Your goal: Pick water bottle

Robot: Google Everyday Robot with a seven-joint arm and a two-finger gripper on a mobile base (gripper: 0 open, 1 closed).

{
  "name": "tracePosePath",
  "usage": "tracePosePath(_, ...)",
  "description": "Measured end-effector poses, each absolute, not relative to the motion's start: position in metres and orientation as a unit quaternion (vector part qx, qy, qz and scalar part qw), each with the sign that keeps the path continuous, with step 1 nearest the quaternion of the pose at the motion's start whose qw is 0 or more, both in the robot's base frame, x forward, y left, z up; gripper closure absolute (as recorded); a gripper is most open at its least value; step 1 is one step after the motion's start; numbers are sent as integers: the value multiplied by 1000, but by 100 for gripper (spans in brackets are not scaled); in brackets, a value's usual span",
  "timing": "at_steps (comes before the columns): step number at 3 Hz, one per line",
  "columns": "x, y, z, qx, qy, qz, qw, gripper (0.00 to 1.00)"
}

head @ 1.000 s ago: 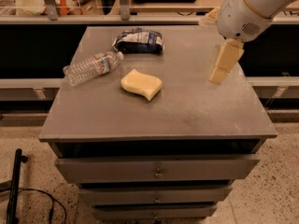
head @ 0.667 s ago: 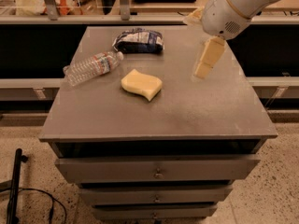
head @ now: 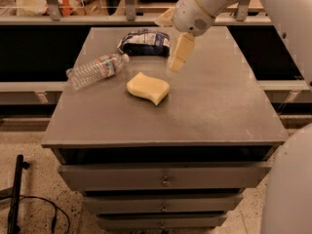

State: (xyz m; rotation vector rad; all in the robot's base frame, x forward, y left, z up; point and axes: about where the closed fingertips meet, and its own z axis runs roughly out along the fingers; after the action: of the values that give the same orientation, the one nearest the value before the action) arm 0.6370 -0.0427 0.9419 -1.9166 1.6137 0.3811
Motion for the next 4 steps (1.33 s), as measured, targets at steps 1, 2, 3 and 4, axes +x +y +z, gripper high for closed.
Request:
tracePosePath(1, 658, -2, 937, -739, 582, 156, 302, 0)
tracePosePath(2, 671, 34, 931, -759, 549, 161, 310, 0)
tracePosePath(3, 680, 67, 928, -777, 515, 169, 319, 0)
tracePosePath(4, 682, 95, 919, -795, 495, 172, 304, 0)
